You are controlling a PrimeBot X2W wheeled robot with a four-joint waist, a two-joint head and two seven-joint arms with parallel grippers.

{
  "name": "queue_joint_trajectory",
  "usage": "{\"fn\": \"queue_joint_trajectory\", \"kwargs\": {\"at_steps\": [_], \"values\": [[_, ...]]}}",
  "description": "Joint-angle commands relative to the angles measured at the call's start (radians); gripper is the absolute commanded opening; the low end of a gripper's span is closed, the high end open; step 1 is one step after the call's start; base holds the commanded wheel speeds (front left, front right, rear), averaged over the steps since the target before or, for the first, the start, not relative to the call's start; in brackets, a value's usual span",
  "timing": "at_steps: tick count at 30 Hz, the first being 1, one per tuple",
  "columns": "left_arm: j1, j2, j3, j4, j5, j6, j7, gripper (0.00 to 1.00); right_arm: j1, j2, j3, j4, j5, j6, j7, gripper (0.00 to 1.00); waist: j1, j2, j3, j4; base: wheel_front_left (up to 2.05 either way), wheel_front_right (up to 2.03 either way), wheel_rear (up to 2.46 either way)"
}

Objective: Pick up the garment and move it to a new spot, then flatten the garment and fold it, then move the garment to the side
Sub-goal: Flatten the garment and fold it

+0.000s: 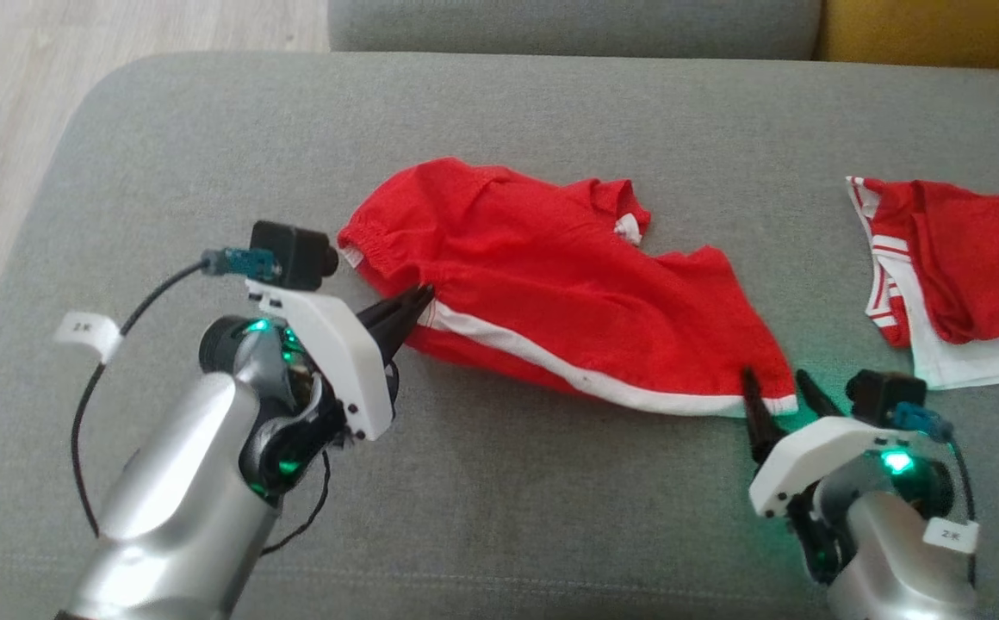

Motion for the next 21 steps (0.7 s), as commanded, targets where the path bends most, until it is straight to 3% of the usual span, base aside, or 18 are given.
{"fn": "queue_joint_trajectory", "kwargs": {"at_steps": [1,6,18,20,21], "values": [[-0.03,0.036,0.034,-0.038,0.016,0.005,-0.018,0.0,0.006,0.0,0.046,-0.041,0.026,-0.001,0.007,1.0,0.0,0.0,-0.008,-0.009,0.0,0.0,0.0],[-0.008,0.037,0.03,-0.028,0.02,0.012,-0.036,0.0,0.05,0.0,0.106,-0.075,0.063,-0.001,0.05,1.0,0.0,0.0,-0.027,-0.035,0.0,0.0,0.0],[0.001,0.041,0.019,-0.029,0.021,0.017,-0.042,0.0,0.066,0.0,0.11,-0.113,0.058,-0.001,0.096,1.0,0.0,0.0,-0.029,-0.044,0.0,0.0,0.0],[0.0,0.044,0.019,-0.03,0.021,0.018,-0.043,0.0,0.064,0.0,0.113,-0.12,0.06,-0.001,0.095,0.0,0.0,0.0,-0.028,-0.041,0.0,0.0,0.0],[0.001,0.046,0.018,-0.029,0.023,0.019,-0.046,0.0,0.062,0.0,0.114,-0.123,0.055,-0.001,0.093,0.0,0.0,0.0,-0.029,-0.04,0.0,0.0,0.0]]}}
